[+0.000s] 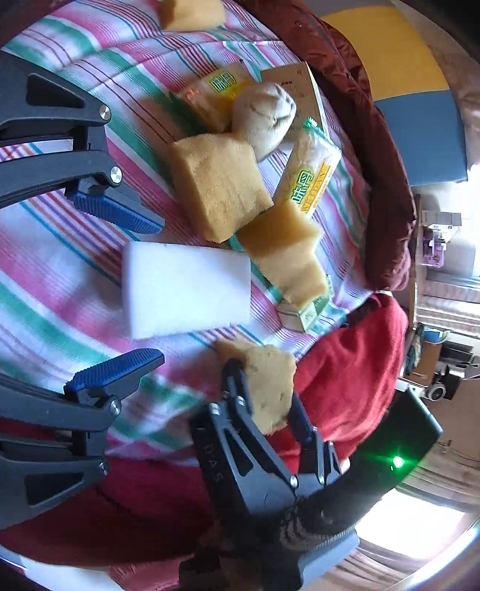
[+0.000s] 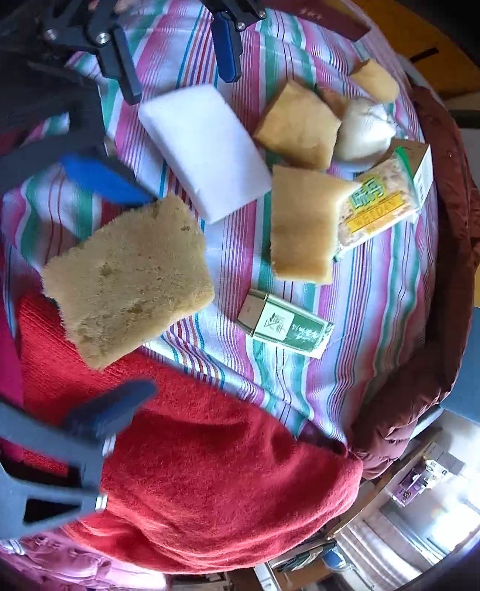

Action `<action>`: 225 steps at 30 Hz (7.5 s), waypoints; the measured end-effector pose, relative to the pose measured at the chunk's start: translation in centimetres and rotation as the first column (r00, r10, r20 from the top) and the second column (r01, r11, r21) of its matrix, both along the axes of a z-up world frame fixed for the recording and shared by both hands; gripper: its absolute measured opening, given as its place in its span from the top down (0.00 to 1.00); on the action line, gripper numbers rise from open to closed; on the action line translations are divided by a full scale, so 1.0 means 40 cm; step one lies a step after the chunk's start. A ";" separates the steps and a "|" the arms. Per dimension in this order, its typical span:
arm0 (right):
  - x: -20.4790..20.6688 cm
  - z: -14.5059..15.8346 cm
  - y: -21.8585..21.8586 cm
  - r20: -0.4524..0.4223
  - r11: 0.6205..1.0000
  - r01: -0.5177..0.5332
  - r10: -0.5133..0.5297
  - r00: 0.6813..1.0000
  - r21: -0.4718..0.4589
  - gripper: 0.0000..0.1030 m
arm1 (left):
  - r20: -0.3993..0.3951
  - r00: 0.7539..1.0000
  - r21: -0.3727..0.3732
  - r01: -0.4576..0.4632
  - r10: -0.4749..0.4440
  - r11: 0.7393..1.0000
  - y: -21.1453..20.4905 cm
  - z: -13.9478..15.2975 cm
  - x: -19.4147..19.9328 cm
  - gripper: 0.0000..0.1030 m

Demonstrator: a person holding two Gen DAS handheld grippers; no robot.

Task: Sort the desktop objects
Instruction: 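Grasp the white eraser sponge with the left gripper while the right gripper grasps the beige sponge, then carry both sponges to the gold tray and open both grippers, then move both grippers back over the remaining items, then grasp the yellow sponge with the left gripper while the right gripper grasps the green essential oil box, then carry the sponge and oil box to the gold tray and open both grippers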

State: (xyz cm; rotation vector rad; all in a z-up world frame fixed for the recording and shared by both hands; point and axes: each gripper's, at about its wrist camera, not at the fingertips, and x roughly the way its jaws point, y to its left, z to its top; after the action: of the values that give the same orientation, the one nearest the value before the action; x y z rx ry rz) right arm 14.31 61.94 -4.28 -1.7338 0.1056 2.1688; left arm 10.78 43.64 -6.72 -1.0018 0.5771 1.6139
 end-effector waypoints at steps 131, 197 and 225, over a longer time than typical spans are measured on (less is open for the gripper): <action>-0.493 0.060 -0.902 -0.510 0.808 -0.412 0.165 0.844 -0.420 0.13 | 0.010 0.380 0.232 -0.900 0.925 0.368 -1.069 0.196 -0.357 0.37; -0.165 -0.069 0.232 -0.214 0.921 0.363 -0.387 0.897 -0.142 0.69 | -0.155 0.791 -0.119 -0.609 0.591 0.784 -0.205 0.020 -0.626 0.20; -0.084 -0.015 0.257 -0.329 0.930 0.310 -0.362 0.872 -0.199 0.70 | -0.086 0.786 -0.037 -0.617 0.612 0.786 -0.223 0.055 -0.532 0.48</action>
State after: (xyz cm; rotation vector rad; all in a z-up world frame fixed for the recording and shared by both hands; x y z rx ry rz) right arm 10.94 72.21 -4.87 -1.2416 0.6226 2.2209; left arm -10.50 34.74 -4.52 -1.2701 0.3579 2.2274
